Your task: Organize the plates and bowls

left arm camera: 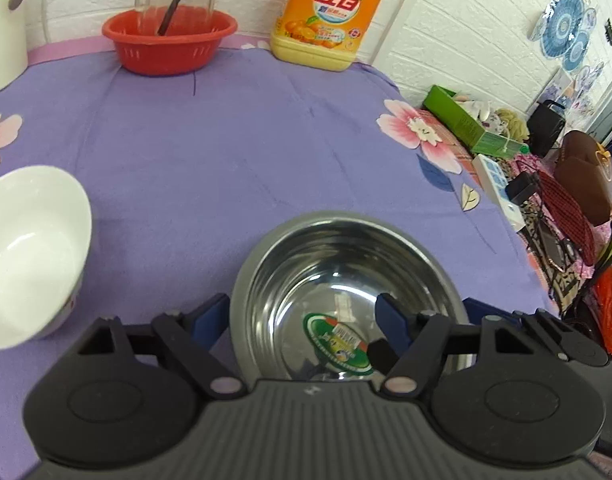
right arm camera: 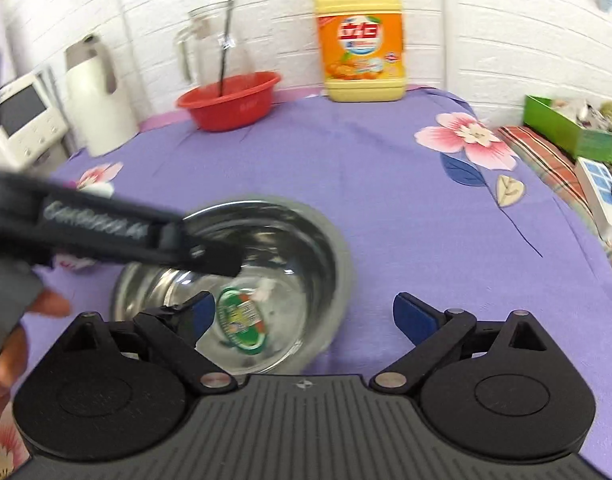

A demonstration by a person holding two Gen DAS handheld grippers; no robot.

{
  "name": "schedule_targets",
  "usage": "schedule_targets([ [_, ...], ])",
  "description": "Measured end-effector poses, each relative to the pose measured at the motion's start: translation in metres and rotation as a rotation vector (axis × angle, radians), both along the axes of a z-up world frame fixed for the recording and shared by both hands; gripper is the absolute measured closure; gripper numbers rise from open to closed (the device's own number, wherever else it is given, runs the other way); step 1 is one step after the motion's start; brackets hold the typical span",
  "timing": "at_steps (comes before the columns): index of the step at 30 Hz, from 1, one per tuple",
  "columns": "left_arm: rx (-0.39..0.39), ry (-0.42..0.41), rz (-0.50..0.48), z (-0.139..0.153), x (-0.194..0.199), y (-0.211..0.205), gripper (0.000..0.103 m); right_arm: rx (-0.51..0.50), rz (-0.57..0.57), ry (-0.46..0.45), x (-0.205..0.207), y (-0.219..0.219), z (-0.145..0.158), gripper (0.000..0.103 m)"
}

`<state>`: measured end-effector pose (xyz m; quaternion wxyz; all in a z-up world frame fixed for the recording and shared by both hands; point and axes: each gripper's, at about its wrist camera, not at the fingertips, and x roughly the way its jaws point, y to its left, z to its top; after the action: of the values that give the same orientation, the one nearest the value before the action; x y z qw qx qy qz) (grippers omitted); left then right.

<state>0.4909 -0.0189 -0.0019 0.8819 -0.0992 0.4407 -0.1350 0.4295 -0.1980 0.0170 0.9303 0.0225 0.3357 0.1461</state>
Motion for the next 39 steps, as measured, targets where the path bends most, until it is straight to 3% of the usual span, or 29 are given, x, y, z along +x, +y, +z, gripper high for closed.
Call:
schedule_targets([
  [4,0.016,-0.007,0.023,-0.009,-0.001,-0.001,0.031,0.006,0.005,0.012,0.008,0.003,-0.015,0.000],
  [8,0.055,-0.030,0.027,-0.012,-0.002,-0.006,0.031,-0.053,0.023,-0.021,0.006,0.008,-0.021,0.000],
  [13,0.090,-0.046,0.015,-0.013,-0.002,-0.012,0.031,-0.057,0.015,-0.055,0.006,0.004,-0.024,0.000],
  [19,0.062,-0.033,0.012,-0.012,-0.001,-0.009,0.031,-0.059,0.009,-0.042,0.003,0.000,-0.022,0.000],
  [24,0.049,-0.026,0.005,-0.011,-0.002,-0.009,0.031,0.061,0.018,-0.015,0.001,-0.010,-0.019,0.000],
  [26,0.074,-0.046,0.002,-0.012,-0.004,-0.013,0.034,0.032,0.014,-0.020,0.000,-0.006,-0.020,0.000],
  [30,0.124,-0.065,-0.024,-0.010,-0.008,-0.021,0.067,-0.005,0.051,-0.041,-0.003,0.002,-0.020,0.000],
  [31,0.119,-0.059,-0.032,-0.009,-0.010,-0.021,0.070,-0.020,0.062,-0.050,-0.005,0.004,-0.020,0.000],
  [32,0.114,-0.047,-0.028,-0.008,-0.013,-0.019,0.070,-0.009,0.084,-0.050,-0.007,0.005,-0.018,0.010],
  [39,0.059,-0.030,-0.030,0.012,-0.076,0.003,0.071,-0.012,0.118,-0.069,-0.055,0.010,-0.006,0.010],
])
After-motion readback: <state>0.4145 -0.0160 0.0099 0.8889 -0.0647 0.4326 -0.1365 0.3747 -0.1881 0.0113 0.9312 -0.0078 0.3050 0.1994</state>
